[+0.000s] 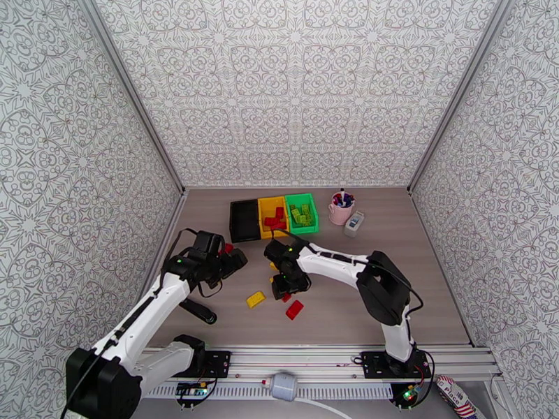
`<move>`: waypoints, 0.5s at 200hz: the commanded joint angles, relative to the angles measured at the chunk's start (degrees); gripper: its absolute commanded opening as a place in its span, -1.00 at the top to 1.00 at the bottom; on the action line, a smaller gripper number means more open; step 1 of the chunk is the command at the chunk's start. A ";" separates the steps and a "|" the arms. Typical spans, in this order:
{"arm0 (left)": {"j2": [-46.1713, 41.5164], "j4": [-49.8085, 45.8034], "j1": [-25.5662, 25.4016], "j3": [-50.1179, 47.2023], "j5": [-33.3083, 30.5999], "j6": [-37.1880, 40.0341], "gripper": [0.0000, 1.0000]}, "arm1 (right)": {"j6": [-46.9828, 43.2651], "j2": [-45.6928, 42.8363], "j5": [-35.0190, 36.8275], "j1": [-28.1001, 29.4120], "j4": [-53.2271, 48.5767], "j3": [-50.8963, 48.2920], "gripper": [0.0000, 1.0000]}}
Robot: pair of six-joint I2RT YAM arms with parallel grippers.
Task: Sort the legos into containers by color
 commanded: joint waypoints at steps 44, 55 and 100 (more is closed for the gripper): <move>-3.93 -2.51 1.85 -2.41 0.46 -1.98 -0.80 | -3.90 5.56 0.41 0.45 -2.43 6.45 -0.13; -4.05 -2.79 1.95 -2.27 0.60 -1.97 -0.80 | -4.12 6.47 -0.12 0.66 -2.40 7.47 -0.13; -4.58 -3.69 2.17 -2.76 0.56 -2.47 -0.80 | -3.85 9.68 -0.07 1.33 -3.04 10.07 -0.04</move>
